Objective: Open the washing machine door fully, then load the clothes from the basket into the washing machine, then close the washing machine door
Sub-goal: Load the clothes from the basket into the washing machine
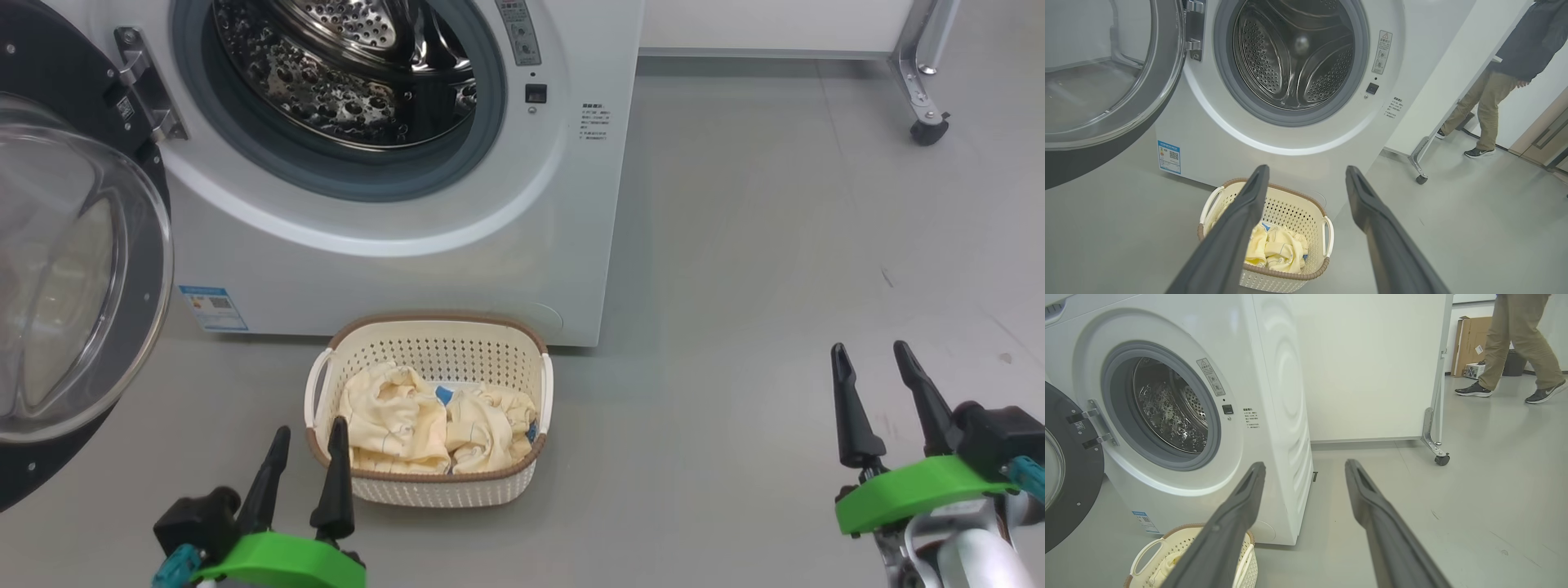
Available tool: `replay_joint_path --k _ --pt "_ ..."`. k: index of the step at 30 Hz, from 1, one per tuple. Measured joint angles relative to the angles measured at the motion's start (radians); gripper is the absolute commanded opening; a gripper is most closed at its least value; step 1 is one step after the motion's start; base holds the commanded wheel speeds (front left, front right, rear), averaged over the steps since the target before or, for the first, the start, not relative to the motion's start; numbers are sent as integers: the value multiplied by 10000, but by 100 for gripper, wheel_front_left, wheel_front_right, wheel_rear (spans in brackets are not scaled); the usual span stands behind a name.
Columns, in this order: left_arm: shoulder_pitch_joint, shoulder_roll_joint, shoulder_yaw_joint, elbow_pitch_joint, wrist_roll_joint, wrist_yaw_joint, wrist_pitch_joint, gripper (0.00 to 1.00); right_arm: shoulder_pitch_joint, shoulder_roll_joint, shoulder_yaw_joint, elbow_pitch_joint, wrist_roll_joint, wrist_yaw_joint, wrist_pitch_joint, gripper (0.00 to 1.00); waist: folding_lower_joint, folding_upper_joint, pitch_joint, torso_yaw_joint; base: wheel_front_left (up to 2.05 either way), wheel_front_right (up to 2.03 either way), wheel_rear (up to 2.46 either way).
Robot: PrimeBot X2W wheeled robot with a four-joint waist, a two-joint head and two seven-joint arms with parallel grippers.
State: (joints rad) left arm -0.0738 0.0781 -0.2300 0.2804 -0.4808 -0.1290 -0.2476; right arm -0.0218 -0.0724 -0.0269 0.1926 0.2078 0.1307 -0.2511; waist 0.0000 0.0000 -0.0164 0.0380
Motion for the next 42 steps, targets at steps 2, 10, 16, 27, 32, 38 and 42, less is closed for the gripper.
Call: replay_joint_path --k 2,10,16,27,32,38,42 --pt "-1 63 29 0 -4 -13 0 100 0 2 0 31 -58 0 0 100 0 0 -3 8 89 -89 0" --pt "2 92 52 15 -4 -13 0 100 20 15 0 77 -61 0 0 100 0 0 -27 62 155 -155 0" --pt "-5 71 395 27 416 -12 0 100 19 15 25 79 -65 0 0 100 0 0 -45 120 193 -193 0" --pt "-32 -13 282 134 587 -13 0 100 17 15 132 127 -65 0 0 100 0 0 -74 167 83 -83 0" --pt "-31 -2 38 169 581 -13 0 100 18 15 161 127 -65 0 0 100 0 0 -65 150 0 0 0" --pt "-31 12 -23 213 564 -13 0 100 18 15 159 127 -65 0 0 100 0 0 -22 136 0 0 0" --pt "-32 21 -36 253 554 -13 0 100 18 15 153 127 -65 0 0 100 0 0 -12 131 0 0 0"
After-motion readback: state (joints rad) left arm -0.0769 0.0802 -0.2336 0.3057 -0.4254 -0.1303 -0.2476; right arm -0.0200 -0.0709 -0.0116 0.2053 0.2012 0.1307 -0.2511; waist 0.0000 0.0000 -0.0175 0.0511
